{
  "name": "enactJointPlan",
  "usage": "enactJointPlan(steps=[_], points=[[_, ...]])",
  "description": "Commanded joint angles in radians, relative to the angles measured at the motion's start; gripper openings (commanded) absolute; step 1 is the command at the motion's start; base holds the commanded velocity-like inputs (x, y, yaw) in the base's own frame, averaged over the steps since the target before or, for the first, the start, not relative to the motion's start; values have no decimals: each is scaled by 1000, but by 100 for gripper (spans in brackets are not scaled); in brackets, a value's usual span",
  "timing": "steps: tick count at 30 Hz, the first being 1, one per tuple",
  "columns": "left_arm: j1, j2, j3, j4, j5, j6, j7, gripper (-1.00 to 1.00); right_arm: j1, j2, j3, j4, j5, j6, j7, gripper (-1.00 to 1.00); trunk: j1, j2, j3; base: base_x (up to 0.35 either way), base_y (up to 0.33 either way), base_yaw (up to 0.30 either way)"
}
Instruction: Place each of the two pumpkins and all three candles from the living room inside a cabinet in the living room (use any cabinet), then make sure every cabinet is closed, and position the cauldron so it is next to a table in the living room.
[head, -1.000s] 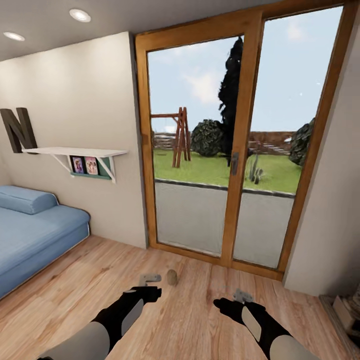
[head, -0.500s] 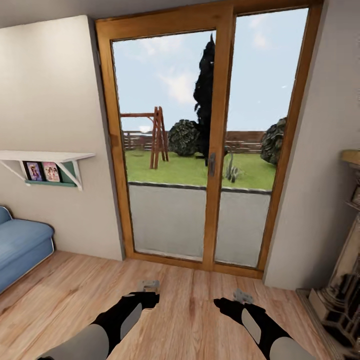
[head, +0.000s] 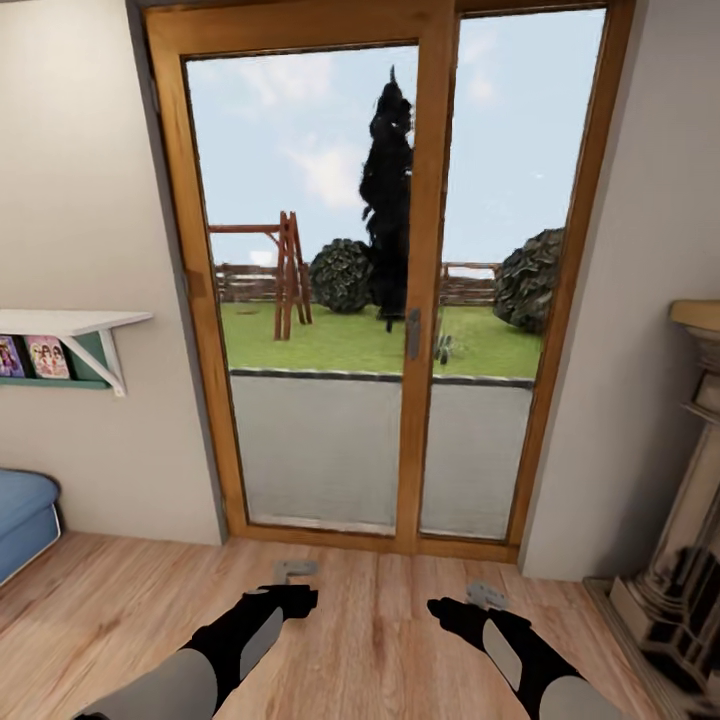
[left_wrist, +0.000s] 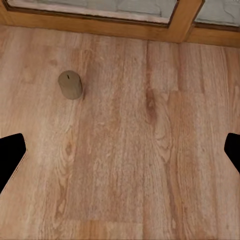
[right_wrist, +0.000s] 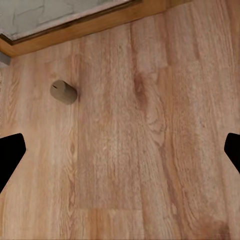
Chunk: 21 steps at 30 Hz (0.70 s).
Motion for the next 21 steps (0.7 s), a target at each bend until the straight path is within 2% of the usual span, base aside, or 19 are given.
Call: enactJointPlan(steps=[1, 5, 9, 21], points=[[0, 1, -8, -2, 10, 4, 8, 100, 0, 1, -6, -1, -1, 6, 2, 100, 1, -1, -1, 184, 281, -20], [0, 1, -8, -2, 10, 4, 8, 100, 5, 2, -6, -1, 0, 4, 2, 100, 1, -1, -1, 91, 305, -9], [0, 1, -8, -2, 10, 3, 8, 100, 18, 2, -5, -1, 1, -30, 2, 100, 1, -1, -1, 58, 280, -2], [0, 1, -9, -2, 10, -19, 9, 100, 21, 6, -2, -3, -1, -52, 3, 100, 1, -1, -1, 252, 100, 0]])
